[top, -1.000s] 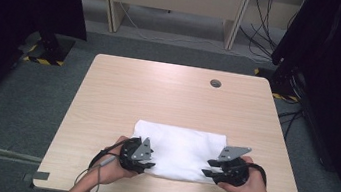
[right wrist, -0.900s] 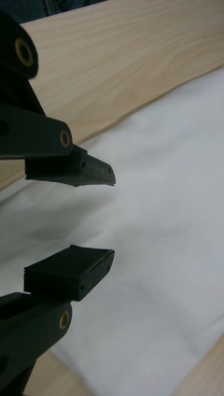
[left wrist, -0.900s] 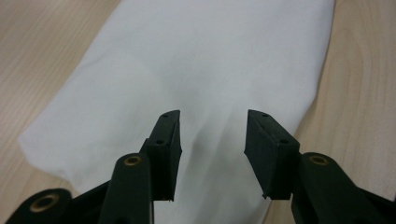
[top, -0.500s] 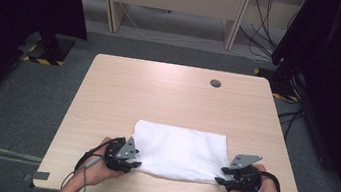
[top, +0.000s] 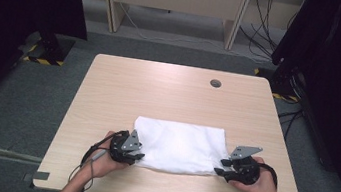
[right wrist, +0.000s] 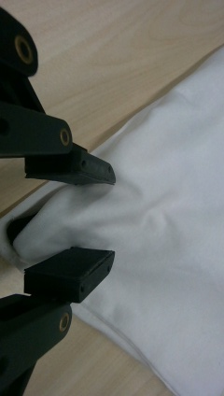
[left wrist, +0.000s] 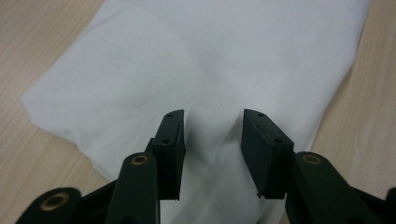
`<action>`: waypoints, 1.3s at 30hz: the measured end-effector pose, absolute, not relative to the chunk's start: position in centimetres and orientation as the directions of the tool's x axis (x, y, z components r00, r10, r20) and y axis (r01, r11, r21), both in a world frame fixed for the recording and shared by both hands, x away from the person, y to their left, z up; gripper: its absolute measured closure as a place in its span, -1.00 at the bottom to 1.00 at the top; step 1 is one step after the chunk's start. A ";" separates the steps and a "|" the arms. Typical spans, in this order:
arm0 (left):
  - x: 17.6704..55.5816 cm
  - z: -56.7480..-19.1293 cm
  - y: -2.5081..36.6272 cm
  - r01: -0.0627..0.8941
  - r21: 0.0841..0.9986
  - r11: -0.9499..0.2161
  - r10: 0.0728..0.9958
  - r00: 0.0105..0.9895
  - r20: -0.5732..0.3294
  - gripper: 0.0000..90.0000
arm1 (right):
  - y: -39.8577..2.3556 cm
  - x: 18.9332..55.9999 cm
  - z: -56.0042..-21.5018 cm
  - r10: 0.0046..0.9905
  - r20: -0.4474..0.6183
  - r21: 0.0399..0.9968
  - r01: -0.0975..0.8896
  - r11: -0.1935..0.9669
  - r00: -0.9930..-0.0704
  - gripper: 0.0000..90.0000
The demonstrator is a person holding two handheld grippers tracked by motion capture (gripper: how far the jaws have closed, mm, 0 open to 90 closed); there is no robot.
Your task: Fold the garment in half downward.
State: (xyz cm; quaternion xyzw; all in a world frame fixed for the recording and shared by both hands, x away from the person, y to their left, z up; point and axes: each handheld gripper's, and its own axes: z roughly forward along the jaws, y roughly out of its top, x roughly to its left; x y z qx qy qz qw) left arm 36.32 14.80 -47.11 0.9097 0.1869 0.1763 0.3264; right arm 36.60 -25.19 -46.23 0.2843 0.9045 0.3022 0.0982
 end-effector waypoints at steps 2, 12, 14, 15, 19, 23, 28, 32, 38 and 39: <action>36.7 -47.1 14.7 0.225 0.657 -0.719 0.457 0.866 0.204 0.31 | -25.1 37.0 -46.2 0.577 -0.008 0.603 0.457 0.654 -0.817 0.26; 39.3 -47.0 14.4 0.243 0.649 -0.721 0.488 0.843 0.226 0.30 | -24.6 39.5 -46.3 0.614 0.002 0.621 0.482 0.618 -0.789 0.26; 40.0 -47.0 14.4 0.251 0.648 -0.719 0.498 0.837 0.228 0.30 | -24.6 39.5 -46.3 0.614 0.002 0.621 0.482 0.618 -0.789 0.27; 40.0 -47.0 14.4 0.251 0.648 -0.719 0.498 0.837 0.228 0.30 | -24.6 40.0 -46.4 0.626 0.015 0.627 0.495 0.602 -0.780 0.27; 40.7 -46.9 14.5 0.266 0.654 -0.709 0.516 0.828 0.222 0.29 | -24.7 40.4 -46.4 0.638 0.024 0.635 0.505 0.585 -0.769 0.28; 40.8 -46.8 14.9 0.286 0.674 -0.681 0.544 0.814 0.205 0.15 | -24.5 40.5 -46.4 0.641 0.019 0.630 0.507 0.588 -0.767 0.26; 39.9 -45.9 15.4 0.276 0.687 -0.672 0.543 0.814 0.204 0.18 | -24.8 40.4 -45.5 0.669 0.027 0.677 0.507 0.534 -0.742 0.26; 39.7 -46.0 15.5 0.285 0.672 -0.684 0.538 0.819 0.201 0.20 | -24.5 40.8 -45.4 0.690 0.006 0.677 0.511 0.530 -0.724 0.26; 40.0 -46.8 15.9 0.307 0.662 -0.684 0.541 0.821 0.179 0.24 | -24.1 41.0 -46.2 0.688 -0.014 0.648 0.517 0.559 -0.726 0.25; 40.0 -46.8 15.9 0.309 0.663 -0.682 0.542 0.822 0.175 0.24 | -24.1 40.9 -46.5 0.691 -0.012 0.650 0.519 0.555 -0.723 0.25</action>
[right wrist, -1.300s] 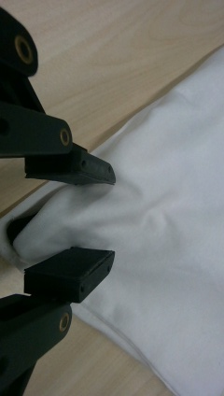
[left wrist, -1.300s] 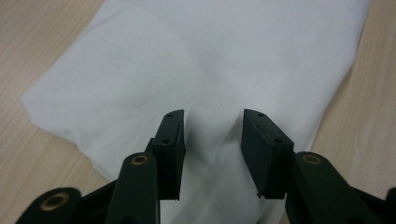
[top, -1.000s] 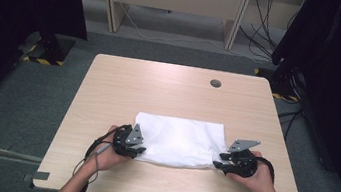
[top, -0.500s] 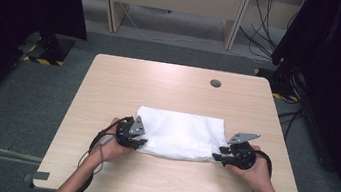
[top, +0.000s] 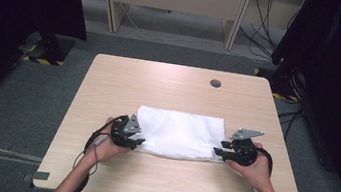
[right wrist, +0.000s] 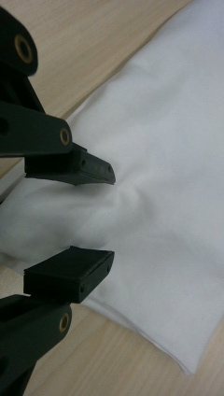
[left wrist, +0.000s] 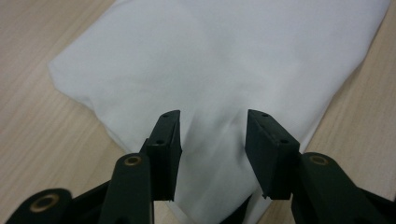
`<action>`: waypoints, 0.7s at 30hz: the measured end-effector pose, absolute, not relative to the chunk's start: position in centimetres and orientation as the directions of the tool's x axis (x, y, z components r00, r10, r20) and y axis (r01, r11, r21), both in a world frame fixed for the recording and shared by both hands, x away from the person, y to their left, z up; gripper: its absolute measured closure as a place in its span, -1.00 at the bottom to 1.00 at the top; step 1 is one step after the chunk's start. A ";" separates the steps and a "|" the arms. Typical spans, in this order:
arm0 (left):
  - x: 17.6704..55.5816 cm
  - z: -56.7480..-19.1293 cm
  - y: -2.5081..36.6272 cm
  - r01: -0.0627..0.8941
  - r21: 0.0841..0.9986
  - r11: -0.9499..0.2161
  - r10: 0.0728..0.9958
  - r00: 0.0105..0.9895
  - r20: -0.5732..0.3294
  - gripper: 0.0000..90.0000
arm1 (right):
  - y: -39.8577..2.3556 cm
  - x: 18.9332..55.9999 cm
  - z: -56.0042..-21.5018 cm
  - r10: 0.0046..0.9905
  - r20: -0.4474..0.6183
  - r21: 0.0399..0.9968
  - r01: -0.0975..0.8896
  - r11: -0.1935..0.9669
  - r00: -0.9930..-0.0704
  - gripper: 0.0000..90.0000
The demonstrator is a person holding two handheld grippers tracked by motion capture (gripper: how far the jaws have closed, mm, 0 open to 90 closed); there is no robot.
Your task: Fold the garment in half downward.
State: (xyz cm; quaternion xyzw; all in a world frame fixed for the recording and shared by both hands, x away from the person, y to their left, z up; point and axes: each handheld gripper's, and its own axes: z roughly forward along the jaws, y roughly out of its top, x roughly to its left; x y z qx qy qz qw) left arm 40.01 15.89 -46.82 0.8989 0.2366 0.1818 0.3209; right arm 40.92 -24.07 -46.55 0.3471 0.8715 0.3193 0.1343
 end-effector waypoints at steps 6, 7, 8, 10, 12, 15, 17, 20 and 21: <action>39.9 -47.0 15.9 0.311 0.676 -0.668 0.552 0.817 0.170 0.23 | -24.2 40.7 -46.7 0.699 -0.008 0.663 0.520 0.539 -0.715 0.21; 39.9 -47.0 15.9 0.310 0.677 -0.668 0.552 0.817 0.170 0.21 | -24.2 40.7 -46.7 0.702 -0.004 0.666 0.522 0.533 -0.712 0.18; 39.8 -46.9 15.9 0.308 0.680 -0.665 0.551 0.817 0.169 0.19 | -24.3 40.6 -46.6 0.704 0.001 0.671 0.523 0.526 -0.710 0.12; 39.7 -46.6 15.9 0.303 0.699 -0.648 0.558 0.813 0.165 0.13 | -24.5 40.5 -46.4 0.717 0.019 0.692 0.527 0.494 -0.697 0.01; 39.6 -46.3 15.9 0.299 0.710 -0.638 0.567 0.806 0.170 0.06 | -24.8 40.4 -46.1 0.725 0.026 0.702 0.529 0.477 -0.688 -0.02; 39.4 -45.8 15.8 0.297 0.736 -0.609 0.582 0.797 0.161 -0.06 | -25.3 40.4 -46.0 0.734 0.039 0.707 0.538 0.459 -0.678 -0.10; 39.3 -45.5 15.9 0.298 0.754 -0.585 0.595 0.789 0.150 -0.13 | -25.6 40.4 -46.0 0.741 0.045 0.708 0.544 0.449 -0.670 -0.13; 39.1 -45.2 16.0 0.300 0.769 -0.564 0.609 0.780 0.142 -0.22 | -25.9 40.3 -46.1 0.748 0.055 0.708 0.554 0.438 -0.661 -0.16; 39.1 -45.1 16.1 0.301 0.770 -0.562 0.612 0.777 0.143 -0.24 | -26.0 40.3 -46.2 0.749 0.058 0.708 0.557 0.435 -0.660 -0.16</action>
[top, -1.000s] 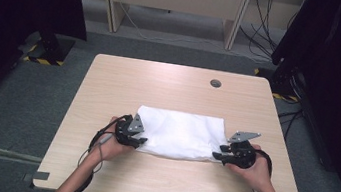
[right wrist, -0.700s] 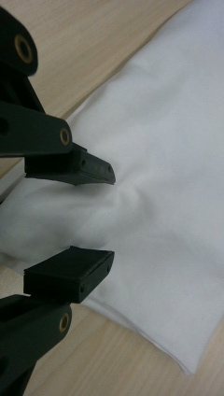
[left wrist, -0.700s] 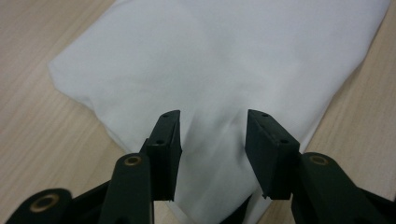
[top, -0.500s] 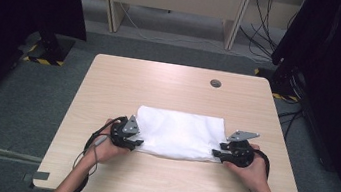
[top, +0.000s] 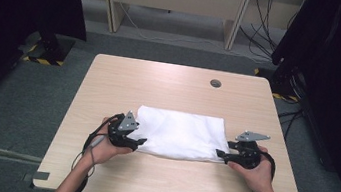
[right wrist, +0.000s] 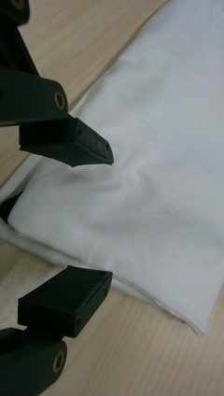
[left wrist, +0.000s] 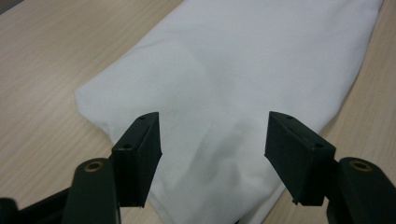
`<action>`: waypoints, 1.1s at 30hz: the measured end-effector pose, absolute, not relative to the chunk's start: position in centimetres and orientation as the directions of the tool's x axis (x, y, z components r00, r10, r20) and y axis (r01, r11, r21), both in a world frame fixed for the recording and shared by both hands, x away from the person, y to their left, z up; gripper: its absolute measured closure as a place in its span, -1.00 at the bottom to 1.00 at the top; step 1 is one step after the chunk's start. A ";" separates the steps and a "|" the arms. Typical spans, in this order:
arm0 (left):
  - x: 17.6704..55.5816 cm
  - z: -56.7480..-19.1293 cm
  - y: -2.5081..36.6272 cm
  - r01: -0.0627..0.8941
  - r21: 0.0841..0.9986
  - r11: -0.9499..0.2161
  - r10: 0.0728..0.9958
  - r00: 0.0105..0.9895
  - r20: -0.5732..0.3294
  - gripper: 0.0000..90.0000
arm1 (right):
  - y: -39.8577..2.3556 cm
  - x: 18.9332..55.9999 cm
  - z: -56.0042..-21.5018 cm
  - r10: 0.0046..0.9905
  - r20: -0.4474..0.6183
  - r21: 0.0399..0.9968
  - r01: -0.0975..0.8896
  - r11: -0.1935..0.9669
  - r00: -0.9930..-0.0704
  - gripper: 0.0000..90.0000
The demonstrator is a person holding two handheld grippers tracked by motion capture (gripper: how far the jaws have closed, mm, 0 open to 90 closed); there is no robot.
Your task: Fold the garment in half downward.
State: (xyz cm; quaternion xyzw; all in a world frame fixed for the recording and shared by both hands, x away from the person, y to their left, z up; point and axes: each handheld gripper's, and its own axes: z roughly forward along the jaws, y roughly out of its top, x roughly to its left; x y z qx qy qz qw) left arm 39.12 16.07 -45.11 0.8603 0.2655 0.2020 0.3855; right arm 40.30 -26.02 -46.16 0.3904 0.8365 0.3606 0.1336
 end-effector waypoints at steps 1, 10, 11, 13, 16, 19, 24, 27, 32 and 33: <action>39.1 -45.1 16.2 0.304 0.772 -0.559 0.617 0.774 0.142 -0.27 | -26.1 40.3 -46.2 0.750 0.059 0.708 0.557 0.434 -0.659 -0.17; 39.4 -44.4 17.2 0.346 0.819 -0.458 0.678 0.732 0.071 -0.49 | -26.8 40.3 -45.9 0.763 0.077 0.718 0.566 0.404 -0.642 -0.23; 39.4 -44.3 17.3 0.347 0.823 -0.451 0.684 0.726 0.069 -0.50 | -27.0 40.3 -45.8 0.763 0.078 0.721 0.565 0.402 -0.641 -0.24; 39.2 -44.0 17.6 0.348 0.829 -0.439 0.695 0.716 0.067 -0.51 | -27.2 40.2 -45.6 0.769 0.079 0.725 0.566 0.392 -0.634 -0.24; 39.0 -43.8 17.9 0.348 0.833 -0.431 0.702 0.709 0.068 -0.52 | -27.5 40.2 -45.4 0.773 0.080 0.733 0.563 0.381 -0.629 -0.25; 38.8 -43.6 18.1 0.345 0.836 -0.426 0.703 0.708 0.066 -0.52 | -27.8 40.1 -45.2 0.776 0.091 0.742 0.563 0.365 -0.624 -0.25; 38.8 -43.6 18.3 0.345 0.837 -0.424 0.708 0.703 0.069 -0.52 | -28.0 40.1 -45.2 0.778 0.093 0.743 0.564 0.362 -0.621 -0.26; 38.8 -43.6 18.3 0.347 0.836 -0.425 0.710 0.701 0.070 -0.52 | -28.1 40.0 -45.2 0.777 0.092 0.745 0.561 0.361 -0.622 -0.26; 38.6 -43.6 18.4 0.344 0.835 -0.430 0.708 0.703 0.075 -0.52 | -28.1 39.9 -45.1 0.777 0.088 0.747 0.557 0.362 -0.623 -0.26; 38.6 -43.6 18.5 0.345 0.836 -0.426 0.710 0.701 0.072 -0.52 | -28.1 39.9 -45.1 0.777 0.089 0.747 0.558 0.362 -0.623 -0.26</action>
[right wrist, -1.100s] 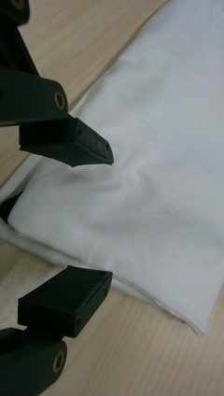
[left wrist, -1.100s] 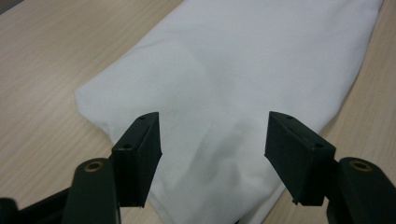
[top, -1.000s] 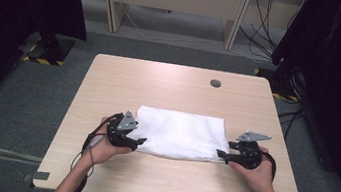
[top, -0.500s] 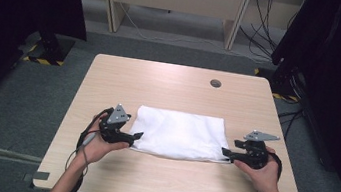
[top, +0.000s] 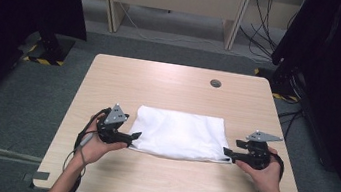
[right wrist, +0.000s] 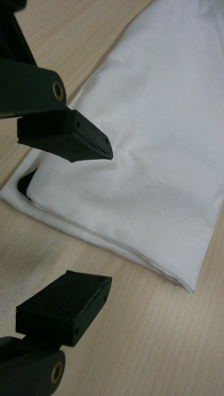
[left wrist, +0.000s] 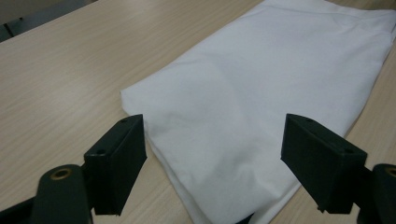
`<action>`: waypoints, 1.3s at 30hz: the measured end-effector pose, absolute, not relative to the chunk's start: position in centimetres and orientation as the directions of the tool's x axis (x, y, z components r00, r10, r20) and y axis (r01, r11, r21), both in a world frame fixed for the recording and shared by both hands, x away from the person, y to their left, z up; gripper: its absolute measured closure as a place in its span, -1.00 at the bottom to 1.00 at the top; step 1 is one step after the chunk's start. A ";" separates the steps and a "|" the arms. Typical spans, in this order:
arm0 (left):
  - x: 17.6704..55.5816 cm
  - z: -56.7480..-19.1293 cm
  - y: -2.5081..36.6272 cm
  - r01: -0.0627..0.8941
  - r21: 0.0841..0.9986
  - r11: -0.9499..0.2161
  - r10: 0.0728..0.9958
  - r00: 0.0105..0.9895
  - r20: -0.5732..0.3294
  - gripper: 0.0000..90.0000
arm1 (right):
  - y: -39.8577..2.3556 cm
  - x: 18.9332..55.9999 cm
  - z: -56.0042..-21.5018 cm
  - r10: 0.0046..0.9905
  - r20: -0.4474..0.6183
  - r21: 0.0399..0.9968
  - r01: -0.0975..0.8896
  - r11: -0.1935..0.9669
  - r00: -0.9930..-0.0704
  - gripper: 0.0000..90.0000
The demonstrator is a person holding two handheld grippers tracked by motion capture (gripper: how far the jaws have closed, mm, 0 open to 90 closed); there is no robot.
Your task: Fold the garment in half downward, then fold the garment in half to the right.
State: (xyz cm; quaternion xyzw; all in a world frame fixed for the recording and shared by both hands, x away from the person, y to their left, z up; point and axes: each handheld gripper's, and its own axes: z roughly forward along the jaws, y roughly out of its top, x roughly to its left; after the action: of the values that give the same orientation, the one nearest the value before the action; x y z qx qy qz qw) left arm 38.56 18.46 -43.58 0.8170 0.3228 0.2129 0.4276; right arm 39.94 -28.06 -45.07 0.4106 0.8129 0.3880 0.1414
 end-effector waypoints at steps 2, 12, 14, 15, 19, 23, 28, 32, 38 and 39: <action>38.5 -43.6 18.5 0.348 0.836 -0.425 0.711 0.700 0.071 -0.52 | -28.0 39.9 -45.0 0.778 0.089 0.747 0.558 0.360 -0.622 -0.26; 39.2 -43.2 18.7 0.349 0.848 -0.398 0.722 0.690 0.055 -0.50 | -27.5 40.0 -44.7 0.767 0.084 0.748 0.549 0.373 -0.636 -0.28; 39.7 -43.0 18.7 0.350 0.852 -0.388 0.729 0.682 0.052 -0.51 | -27.3 40.1 -44.6 0.763 0.081 0.748 0.545 0.379 -0.642 -0.28; 40.1 -42.8 18.6 0.353 0.853 -0.384 0.733 0.678 0.049 -0.51 | -27.2 40.2 -44.6 0.760 0.079 0.747 0.543 0.383 -0.645 -0.28; 42.4 -42.6 18.3 0.362 0.854 -0.373 0.757 0.651 0.054 -0.45 | -27.0 40.2 -44.7 0.756 0.080 0.746 0.542 0.386 -0.649 -0.28; 45.5 -42.7 18.1 0.393 0.848 -0.355 0.786 0.617 0.043 -0.29 | -26.9 40.1 -44.7 0.755 0.082 0.747 0.541 0.386 -0.651 -0.28; 49.0 -43.7 17.8 0.464 0.821 -0.332 0.809 0.588 -0.005 -0.16 | -26.8 40.0 -44.4 0.753 0.068 0.744 0.536 0.399 -0.655 -0.28; 51.0 -45.3 17.8 0.524 0.789 -0.322 0.810 0.583 -0.056 -0.06 | -26.7 40.1 -43.9 0.751 0.062 0.747 0.529 0.401 -0.657 -0.28; 52.1 -47.1 17.7 0.568 0.760 -0.315 0.802 0.588 -0.107 0.13 | -26.3 40.0 -43.7 0.745 0.059 0.749 0.523 0.407 -0.665 -0.28; 52.1 -47.2 17.6 0.568 0.759 -0.319 0.801 0.590 -0.105 0.18 | -26.3 40.0 -43.7 0.744 0.060 0.748 0.523 0.408 -0.666 -0.28</action>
State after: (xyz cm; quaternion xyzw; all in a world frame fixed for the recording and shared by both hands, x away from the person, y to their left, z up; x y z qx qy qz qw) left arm 52.13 17.62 -47.21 0.7987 0.4284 0.1467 0.3962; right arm 40.03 -26.26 -43.67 0.3831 0.8269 0.3861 0.1428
